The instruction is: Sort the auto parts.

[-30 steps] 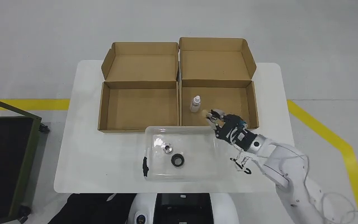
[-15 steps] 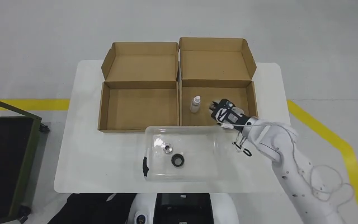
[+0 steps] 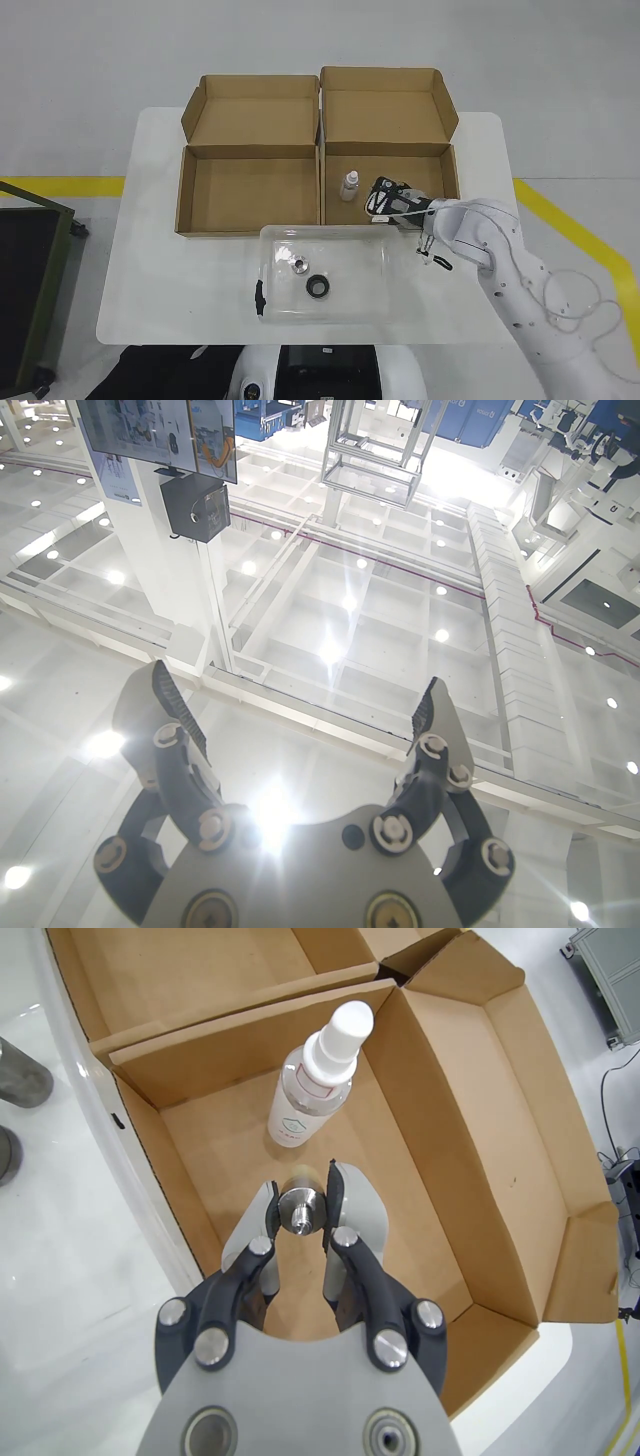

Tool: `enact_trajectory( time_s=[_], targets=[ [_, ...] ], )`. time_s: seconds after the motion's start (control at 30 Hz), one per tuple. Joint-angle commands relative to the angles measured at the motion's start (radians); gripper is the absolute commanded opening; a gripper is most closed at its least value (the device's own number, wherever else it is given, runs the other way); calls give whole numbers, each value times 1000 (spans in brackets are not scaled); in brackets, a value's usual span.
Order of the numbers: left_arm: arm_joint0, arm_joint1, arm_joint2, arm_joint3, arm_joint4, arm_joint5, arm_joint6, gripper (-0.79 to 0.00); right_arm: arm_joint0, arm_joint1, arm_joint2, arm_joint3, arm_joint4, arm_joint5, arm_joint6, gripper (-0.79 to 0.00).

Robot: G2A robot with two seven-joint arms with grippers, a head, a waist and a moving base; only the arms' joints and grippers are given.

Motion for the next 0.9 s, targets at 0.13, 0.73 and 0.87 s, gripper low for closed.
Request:
enact_trajectory(
  time_s=[0.13,0.73,0.87],
  targets=[
    [0,0,0,0,0,0,0,0,49,-11,-40,69,18,12,20,-785],
    [0,0,0,0,0,0,0,0,125,-32,-106,190,13,36,36,-653],
    [0,0,0,0,0,0,0,0,142,-38,-120,206,14,44,31,-520]
  ],
)
